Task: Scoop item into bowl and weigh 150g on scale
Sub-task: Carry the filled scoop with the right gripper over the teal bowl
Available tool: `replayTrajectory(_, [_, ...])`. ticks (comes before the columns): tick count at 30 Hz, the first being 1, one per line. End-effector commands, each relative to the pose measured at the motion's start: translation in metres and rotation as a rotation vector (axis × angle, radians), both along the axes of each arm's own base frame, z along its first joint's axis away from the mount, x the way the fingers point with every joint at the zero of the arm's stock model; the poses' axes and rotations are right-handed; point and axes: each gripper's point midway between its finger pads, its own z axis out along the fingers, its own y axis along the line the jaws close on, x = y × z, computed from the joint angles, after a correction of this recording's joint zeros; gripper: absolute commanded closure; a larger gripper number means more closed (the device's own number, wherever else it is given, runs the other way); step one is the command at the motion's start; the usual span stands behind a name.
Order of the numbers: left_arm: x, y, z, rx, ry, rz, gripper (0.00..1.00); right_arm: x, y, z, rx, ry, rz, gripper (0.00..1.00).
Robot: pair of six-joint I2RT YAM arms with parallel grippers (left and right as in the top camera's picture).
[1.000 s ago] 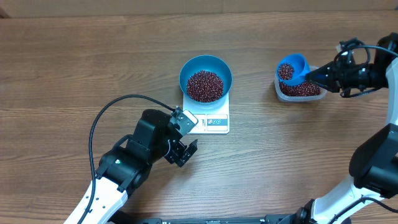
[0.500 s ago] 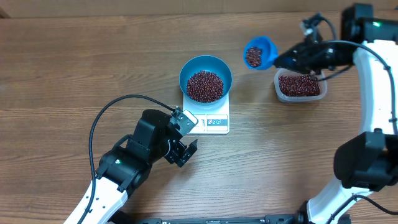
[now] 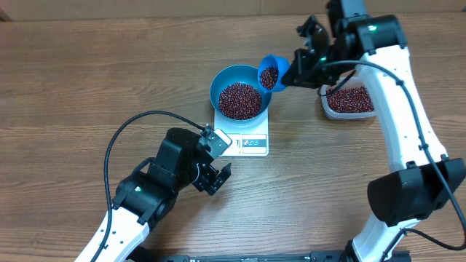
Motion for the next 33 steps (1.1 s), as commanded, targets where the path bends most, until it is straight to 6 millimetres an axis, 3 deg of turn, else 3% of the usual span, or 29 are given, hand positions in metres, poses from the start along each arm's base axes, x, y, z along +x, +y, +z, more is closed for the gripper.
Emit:
replayTrajectory(1, [-0.001, -0.001, -0.003, -0.006, 0.01, -0.009, 0.0, 0.002, 0.003, 0.018, -0.105, -0.099, -0.039, 0.96])
replayTrajectory(14, [-0.001, -0.001, -0.003, -0.005, 0.01, -0.009, 0.0, 0.002, 0.031, 0.014, -0.331, -0.223, -0.057, 0.96])
replayTrajectory(33, [-0.001, -0.001, -0.003, -0.006, 0.01, -0.009, 0.0, 0.01, 0.03, 0.017, -0.349, -0.253, -0.114, 0.96])
